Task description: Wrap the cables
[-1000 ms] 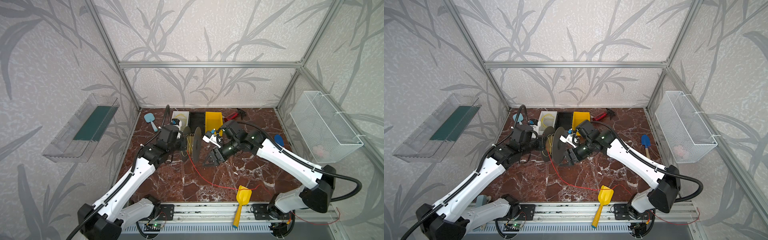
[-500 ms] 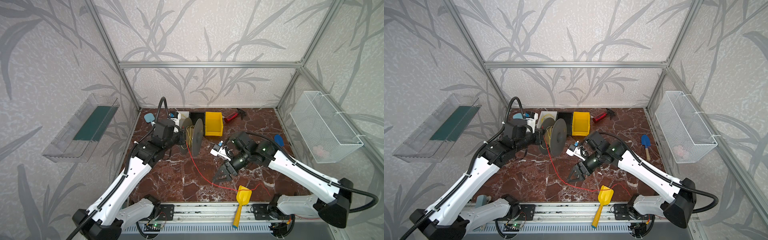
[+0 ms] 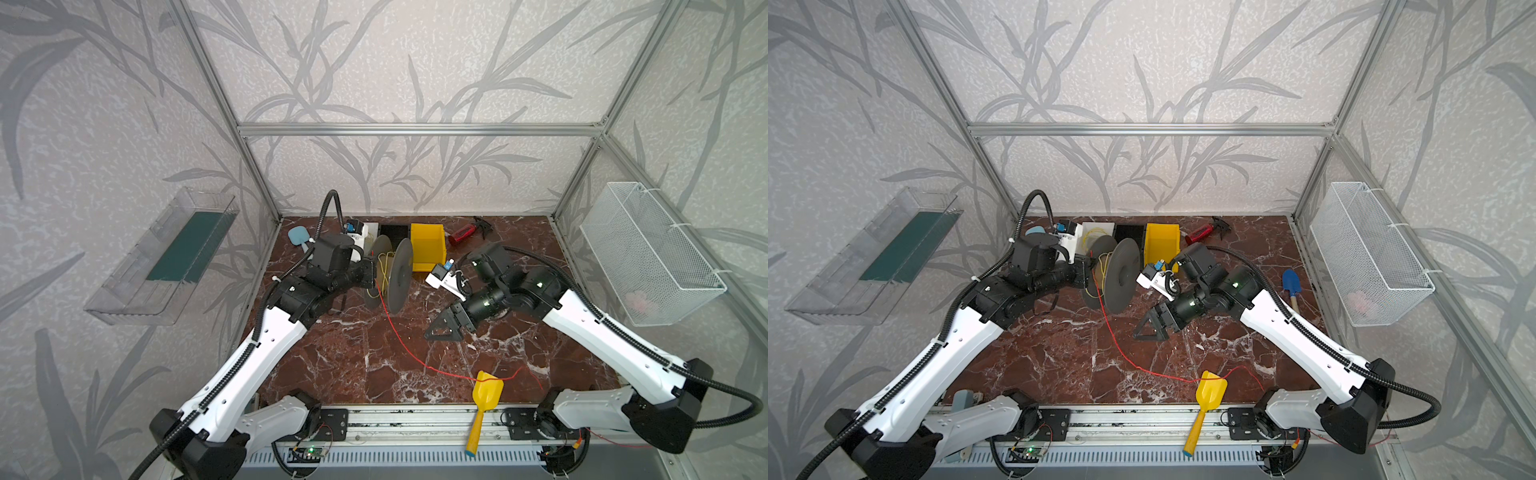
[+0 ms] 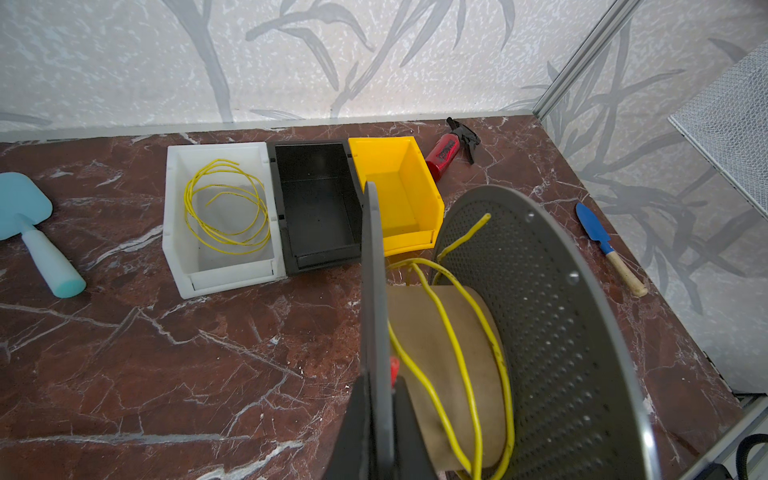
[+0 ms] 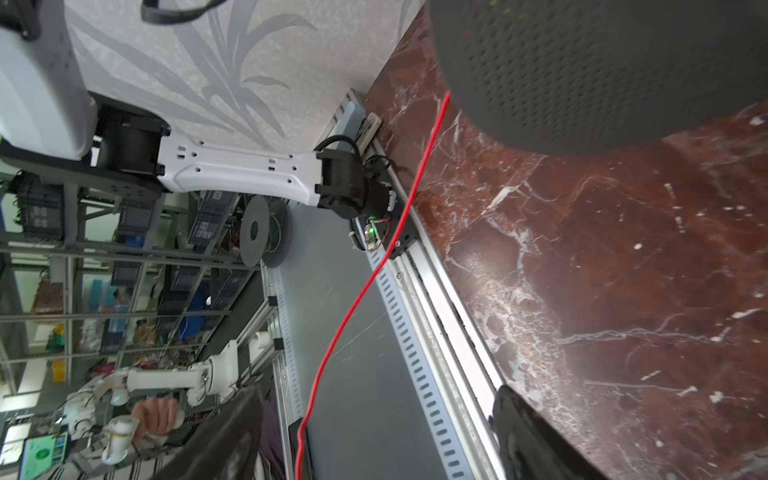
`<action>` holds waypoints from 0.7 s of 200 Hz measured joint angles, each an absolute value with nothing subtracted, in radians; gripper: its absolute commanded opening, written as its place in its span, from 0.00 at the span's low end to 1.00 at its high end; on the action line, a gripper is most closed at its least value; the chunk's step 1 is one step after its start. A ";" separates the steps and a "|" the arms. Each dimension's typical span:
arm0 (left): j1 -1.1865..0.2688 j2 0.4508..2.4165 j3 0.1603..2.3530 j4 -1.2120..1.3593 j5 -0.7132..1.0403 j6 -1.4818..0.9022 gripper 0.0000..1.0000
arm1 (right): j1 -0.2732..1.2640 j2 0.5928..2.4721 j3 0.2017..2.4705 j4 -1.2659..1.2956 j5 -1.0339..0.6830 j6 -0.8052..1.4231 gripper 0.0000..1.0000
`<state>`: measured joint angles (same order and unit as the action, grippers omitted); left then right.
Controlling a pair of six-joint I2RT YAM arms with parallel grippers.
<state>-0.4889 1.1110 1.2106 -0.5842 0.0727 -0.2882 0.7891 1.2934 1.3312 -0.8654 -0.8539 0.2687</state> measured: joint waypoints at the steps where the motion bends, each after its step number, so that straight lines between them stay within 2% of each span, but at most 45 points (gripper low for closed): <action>1: -0.489 1.111 1.211 -0.584 0.073 -0.288 0.00 | 0.791 1.293 1.331 -0.865 -0.855 0.269 0.85; 66: -0.487 1.111 1.211 -0.584 0.052 -0.284 0.00 | 0.921 1.288 1.269 -0.987 -0.844 0.234 0.84; 86: -0.481 1.111 1.211 -0.584 0.051 -0.284 0.00 | 0.933 1.265 1.225 -1.013 -0.821 0.234 0.78; 98: -0.475 1.111 1.211 -0.584 0.051 -0.289 0.00 | 0.947 1.240 1.190 -1.014 -0.817 0.238 0.64; 116: -0.459 1.111 1.214 -0.585 0.059 -0.300 0.00 | 0.969 1.203 1.136 -0.999 -0.808 0.257 0.21; 123: -0.451 1.111 1.215 -0.585 0.063 -0.307 0.00 | 0.973 1.189 1.117 -0.985 -0.804 0.264 0.09; 131: -0.440 1.111 1.216 -0.584 0.071 -0.318 0.00 | 0.976 1.170 1.091 -0.963 -0.793 0.281 0.00; 140: -0.422 1.109 1.216 -0.583 0.084 -0.336 0.00 | 0.976 1.150 1.064 -0.937 -0.777 0.292 0.00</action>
